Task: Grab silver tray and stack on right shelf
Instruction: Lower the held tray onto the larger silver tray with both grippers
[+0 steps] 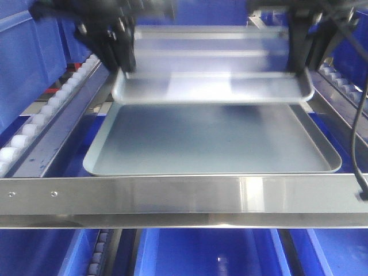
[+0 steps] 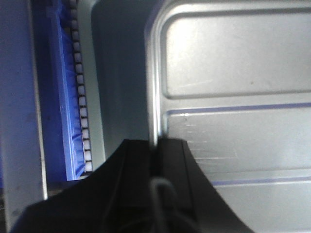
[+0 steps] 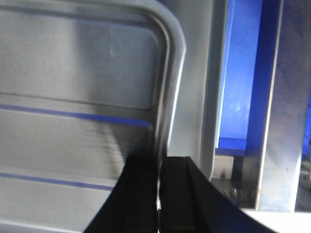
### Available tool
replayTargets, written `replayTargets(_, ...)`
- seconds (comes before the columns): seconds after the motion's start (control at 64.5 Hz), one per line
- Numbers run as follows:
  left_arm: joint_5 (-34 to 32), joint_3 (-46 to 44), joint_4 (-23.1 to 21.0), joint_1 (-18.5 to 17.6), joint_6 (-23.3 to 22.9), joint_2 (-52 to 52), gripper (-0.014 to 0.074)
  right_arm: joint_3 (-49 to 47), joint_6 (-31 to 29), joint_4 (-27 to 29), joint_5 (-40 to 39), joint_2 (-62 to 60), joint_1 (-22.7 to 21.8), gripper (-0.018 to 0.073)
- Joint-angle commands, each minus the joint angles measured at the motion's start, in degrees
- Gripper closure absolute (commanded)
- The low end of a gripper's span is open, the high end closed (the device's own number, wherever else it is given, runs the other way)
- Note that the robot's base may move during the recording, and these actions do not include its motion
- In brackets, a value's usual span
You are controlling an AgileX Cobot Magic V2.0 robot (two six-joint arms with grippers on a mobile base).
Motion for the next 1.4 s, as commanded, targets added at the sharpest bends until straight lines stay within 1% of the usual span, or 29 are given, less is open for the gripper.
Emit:
replayTargets(0.0,-2.34,-2.29,0.47,1.05,1.31,0.35,0.0691,-2.39,-1.33,-0.77,-6.22,-0.26,-0.76,0.0503)
replayTargets(0.202,-2.77,-2.32,-2.71,2.92,1.55,4.48,0.0691,-2.39,-1.33,-2.11,-8.64,4.04,-0.76,0.0503)
replayTargets(0.326,-2.92,-2.4,-5.28,3.06,6.27,5.63,0.0691,-2.39,-1.33,-2.13,-8.59,5.06,-0.76,0.05)
replayTargets(0.372,-2.92,-2.4,-6.25,3.16,6.69,5.75,0.0683,-2.39,-1.33,-2.13,-8.64,5.13,-0.76,0.0501)
replayTargets(0.419,-3.24,-2.4,-6.96,3.36,7.31,5.89,0.0645,-2.39,-1.33,-2.13,-8.7,5.13,-0.76,0.0501)
replayTargets(0.465,-3.96,-2.4,-7.98,3.51,7.41,5.89,0.0585,-2.39,-1.33,-2.13,-8.8,5.13,-0.76,0.0501)
replayTargets(0.496,-4.39,-2.4,-7.97,3.83,7.41,5.89,0.0533,-2.39,-1.33,-2.13,-8.81,5.13,-0.76,0.0497)
replayTargets(0.512,-4.79,-2.45,-7.97,3.85,7.41,5.89,0.0489,-2.39,-1.33,-2.17,-8.81,5.13,-0.76,0.0494)
replayTargets(0.543,-5.2,-2.54,-7.97,3.93,7.41,5.89,0.0442,-2.39,-1.33,-2.17,-8.81,5.13,-0.76,0.0478)
replayTargets(0.589,-5.33,-2.69,-8.2,4.16,7.41,5.89,0.0333,-2.39,-1.53,-2.17,-8.87,5.13,-0.76,0.0438)
replayTargets(0.605,-5.33,-2.69,-8.2,4.16,7.41,5.89,0.0319,-2.39,-1.64,-2.17,-8.94,5.13,-0.76,0.0419)
replayTargets(0.651,-5.2,-3.04,-8.2,4.16,7.41,5.89,0.0234,-2.39,-1.7,-2.17,-8.98,5.13,-0.76,0.0351)
replayTargets(0.698,-5.2,-3.17,-7.83,4.16,7.41,5.89,0.0194,-2.39,-1.7,-2.3,-8.98,5.13,-0.76,0.0268)
replayTargets(0.744,-5.2,-3.33,-7.71,4.16,7.41,5.89,0.0169,-2.39,-1.7,-2.58,-8.98,5.13,-0.76,0.0176)
replayTargets(0.822,-5.2,-3.55,-7.61,4.16,7.41,5.89,0.0173,-2.39,-1.7,-3.21,-8.7,5.13,-0.76,0.0007)
replayTargets(0.868,-5.2,-3.69,-7.61,4.16,7.41,5.89,0.0173,-2.39,-1.7,-3.63,-8.35,4.99,-0.76,-0.0052)
replayTargets(0.899,-5.08,-3.69,-7.61,4.16,7.41,5.89,0.0173,-2.39,-1.7,-3.99,-8.16,4.9,-0.76,-0.0075)
replayTargets(0.977,-3.87,-4.31,-7.61,4.16,7.41,5.89,0.0173,-2.8,-1.7,-4.48,-7.09,4.45,-0.76,-0.005)
replayTargets(1.085,0.29,-6.79,-7.32,4.16,7.41,5.43,0.0173,-3.74,-1.7,-4.53,-5.07,2.94,-0.76,-0.0027)
replayTargets(1.225,3.61,-8.17,-6.14,4.06,7.54,1.87,0.019,-4.17,-1.7,-4.48,-3.62,-1.05,-0.69,0.005)
replayTargets(1.287,4.63,-8.17,-6.0,3.95,9.36,-0.95,0.0226,-4.17,-1.7,-4.48,-2.82,-3.45,-0.7,0.0117)
replayTargets(1.333,5.4,-8.05,-6.0,3.83,10.96,-2.98,0.0275,-4.05,-1.7,-4.48,-2.44,-5.08,-0.7,0.0172)
replayTargets(1.38,6.14,-7.52,-5.6,3.56,12.44,-5.53,0.0328,-4.0,-1.7,-4.48,-1.65,-6.91,-0.7,0.0251)
